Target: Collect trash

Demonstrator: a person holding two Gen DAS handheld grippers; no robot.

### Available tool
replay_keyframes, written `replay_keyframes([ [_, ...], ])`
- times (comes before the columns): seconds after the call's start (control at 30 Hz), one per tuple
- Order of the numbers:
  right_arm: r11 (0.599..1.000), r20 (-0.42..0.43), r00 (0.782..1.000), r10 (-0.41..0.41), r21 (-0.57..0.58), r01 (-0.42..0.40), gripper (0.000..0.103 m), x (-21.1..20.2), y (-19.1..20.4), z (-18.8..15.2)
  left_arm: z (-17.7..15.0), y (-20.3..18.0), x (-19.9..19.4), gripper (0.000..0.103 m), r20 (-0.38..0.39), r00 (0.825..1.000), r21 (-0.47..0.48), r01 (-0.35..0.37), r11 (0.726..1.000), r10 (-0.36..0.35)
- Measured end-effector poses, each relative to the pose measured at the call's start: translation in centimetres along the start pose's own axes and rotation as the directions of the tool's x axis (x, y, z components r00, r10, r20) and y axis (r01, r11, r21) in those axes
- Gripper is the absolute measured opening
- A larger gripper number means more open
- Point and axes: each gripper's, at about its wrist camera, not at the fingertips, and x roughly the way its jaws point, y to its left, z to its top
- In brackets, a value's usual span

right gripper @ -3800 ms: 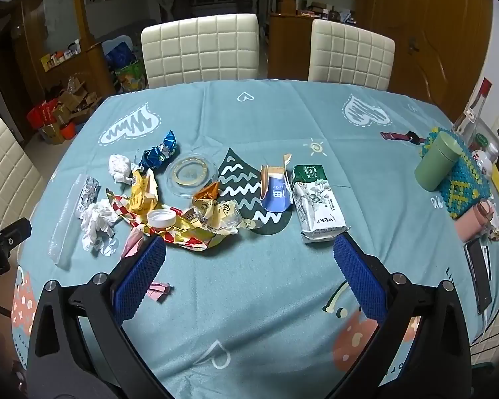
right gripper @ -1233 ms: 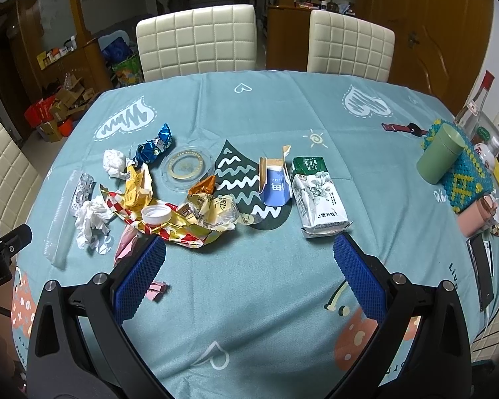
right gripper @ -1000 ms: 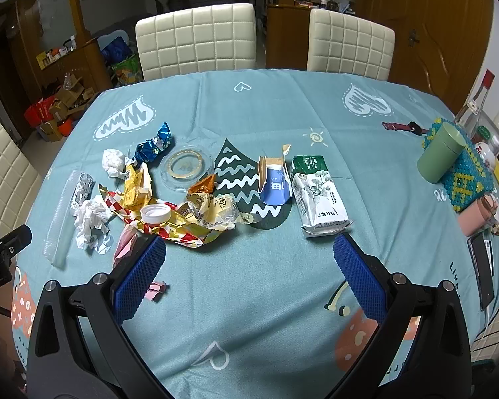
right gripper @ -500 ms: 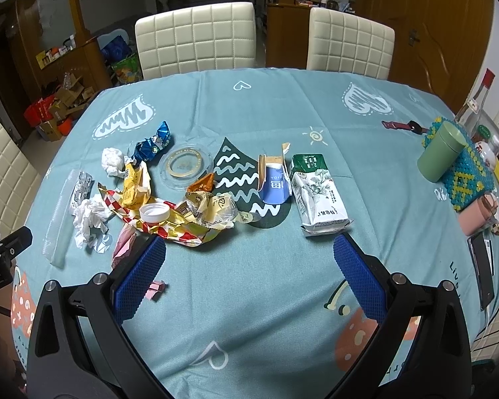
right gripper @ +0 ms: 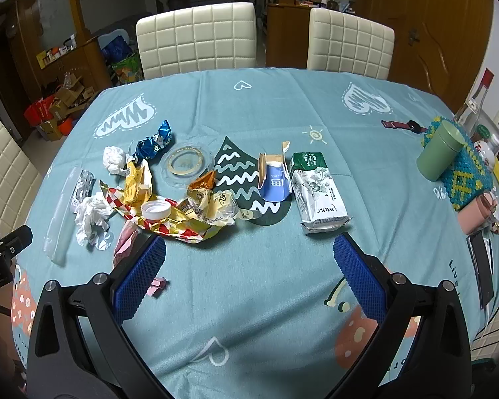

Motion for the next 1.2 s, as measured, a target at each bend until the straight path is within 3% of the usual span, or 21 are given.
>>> replay_keyframes([
  [0.37, 1.0, -0.014, 1.0, -0.01, -0.003, 0.01, 0.1, 0.2, -0.1, -0.6, -0.2, 0.4, 0.5, 0.097, -0.013, 1.0, -0.001, -0.016, 1.0, 0.016],
  [0.57, 1.0, -0.074, 0.997, -0.008, -0.017, 0.007, 0.1, 2.1, -0.3, -1.6, -1.1, 1.8, 2.8, 0.097, -0.067, 0.996, -0.014, -0.052, 0.999, 0.051],
  [0.67, 0.999, -0.102, 0.995, -0.003, -0.037, 0.0, 0.1, 3.2, 0.1, -1.9, -1.8, 2.9, 4.8, 0.097, -0.125, 0.992, -0.032, -0.037, 0.999, 0.033],
  [0.9, 0.992, -0.186, 0.98, 0.067, -0.092, -0.085, 0.1, 5.9, 2.9, -3.1, -2.3, 4.6, 8.3, 0.097, -0.193, 0.978, -0.021, -0.082, 0.996, 0.077],
  [1.03, 0.98, -0.22, 0.969, 0.112, -0.135, -0.144, 0.097, 7.0, 5.6, -3.4, -1.8, 5.2, 9.8, 0.096, -0.214, 0.975, -0.015, -0.066, 0.998, 0.061],
  [1.07, 0.977, -0.227, 0.966, 0.121, -0.147, -0.156, 0.096, 7.2, 6.3, -3.4, -1.6, 5.1, 10.2, 0.094, -0.216, 0.975, -0.002, -0.057, 0.998, 0.055],
  [1.2, 0.958, -0.253, 0.957, 0.144, -0.207, -0.199, 0.094, 8.0, 9.5, -3.6, -1.3, 4.3, 11.6, 0.073, -0.253, 0.966, 0.065, -0.037, 0.997, 0.053],
])
